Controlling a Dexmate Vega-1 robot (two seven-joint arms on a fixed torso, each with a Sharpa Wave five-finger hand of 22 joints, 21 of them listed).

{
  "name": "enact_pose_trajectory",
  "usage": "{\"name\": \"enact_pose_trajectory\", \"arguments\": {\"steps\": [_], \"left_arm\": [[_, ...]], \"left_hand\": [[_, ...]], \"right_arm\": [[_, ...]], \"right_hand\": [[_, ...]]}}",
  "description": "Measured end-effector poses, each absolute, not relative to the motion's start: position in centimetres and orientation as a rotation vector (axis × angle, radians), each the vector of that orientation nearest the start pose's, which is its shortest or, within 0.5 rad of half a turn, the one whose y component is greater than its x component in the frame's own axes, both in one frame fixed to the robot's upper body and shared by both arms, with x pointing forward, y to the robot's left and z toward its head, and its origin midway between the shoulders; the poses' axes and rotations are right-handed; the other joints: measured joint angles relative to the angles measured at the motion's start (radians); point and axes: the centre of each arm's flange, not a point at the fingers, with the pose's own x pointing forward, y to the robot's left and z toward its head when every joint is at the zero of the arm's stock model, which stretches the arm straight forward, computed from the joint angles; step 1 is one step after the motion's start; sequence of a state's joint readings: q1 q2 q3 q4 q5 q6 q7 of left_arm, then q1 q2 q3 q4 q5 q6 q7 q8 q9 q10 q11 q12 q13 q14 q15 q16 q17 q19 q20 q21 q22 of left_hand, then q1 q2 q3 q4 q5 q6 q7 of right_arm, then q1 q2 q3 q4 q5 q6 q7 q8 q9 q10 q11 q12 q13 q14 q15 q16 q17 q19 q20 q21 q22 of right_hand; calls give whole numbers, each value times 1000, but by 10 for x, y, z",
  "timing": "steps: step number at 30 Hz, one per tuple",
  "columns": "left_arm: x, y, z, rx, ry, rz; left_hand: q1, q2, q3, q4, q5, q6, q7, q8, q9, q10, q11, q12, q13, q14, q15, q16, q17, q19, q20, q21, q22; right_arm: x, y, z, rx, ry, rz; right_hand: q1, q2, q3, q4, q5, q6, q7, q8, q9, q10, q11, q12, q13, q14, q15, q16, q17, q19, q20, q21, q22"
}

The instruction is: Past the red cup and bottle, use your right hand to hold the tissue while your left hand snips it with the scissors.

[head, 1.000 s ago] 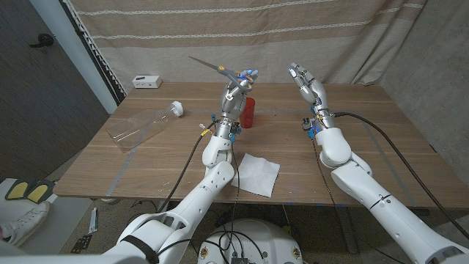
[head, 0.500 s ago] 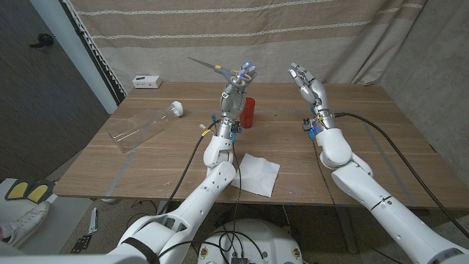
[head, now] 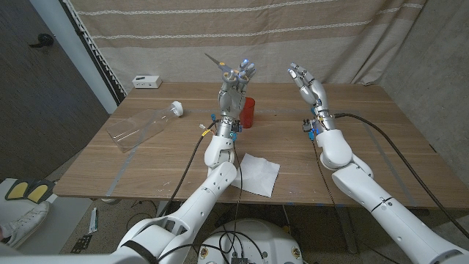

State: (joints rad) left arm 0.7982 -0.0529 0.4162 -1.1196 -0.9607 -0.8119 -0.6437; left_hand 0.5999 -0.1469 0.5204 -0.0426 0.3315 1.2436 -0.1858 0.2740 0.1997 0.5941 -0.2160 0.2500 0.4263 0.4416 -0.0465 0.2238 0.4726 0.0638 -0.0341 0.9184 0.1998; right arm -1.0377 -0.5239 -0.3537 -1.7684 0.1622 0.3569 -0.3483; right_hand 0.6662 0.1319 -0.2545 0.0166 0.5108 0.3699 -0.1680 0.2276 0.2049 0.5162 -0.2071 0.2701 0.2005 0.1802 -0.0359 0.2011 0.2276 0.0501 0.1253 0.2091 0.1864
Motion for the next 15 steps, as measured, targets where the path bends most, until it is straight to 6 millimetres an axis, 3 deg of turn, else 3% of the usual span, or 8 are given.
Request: {"name": "enact_pose_trajectory", "arguments": {"steps": [15], "left_arm": [[583, 85, 11, -625, -1142, -711]], "left_hand": [[44, 15, 27, -27, 14, 16, 3, -5, -18, 33, -2, -7, -18, 25, 0, 12, -5, 13, -5, -2, 0]], "right_arm": [[538, -211, 18, -200, -977, 77]], "right_hand": [[0, 0, 0, 0, 0, 0, 0, 0, 0, 4, -4, 0, 0, 0, 0, 0, 0, 0, 0, 0, 0]]}}
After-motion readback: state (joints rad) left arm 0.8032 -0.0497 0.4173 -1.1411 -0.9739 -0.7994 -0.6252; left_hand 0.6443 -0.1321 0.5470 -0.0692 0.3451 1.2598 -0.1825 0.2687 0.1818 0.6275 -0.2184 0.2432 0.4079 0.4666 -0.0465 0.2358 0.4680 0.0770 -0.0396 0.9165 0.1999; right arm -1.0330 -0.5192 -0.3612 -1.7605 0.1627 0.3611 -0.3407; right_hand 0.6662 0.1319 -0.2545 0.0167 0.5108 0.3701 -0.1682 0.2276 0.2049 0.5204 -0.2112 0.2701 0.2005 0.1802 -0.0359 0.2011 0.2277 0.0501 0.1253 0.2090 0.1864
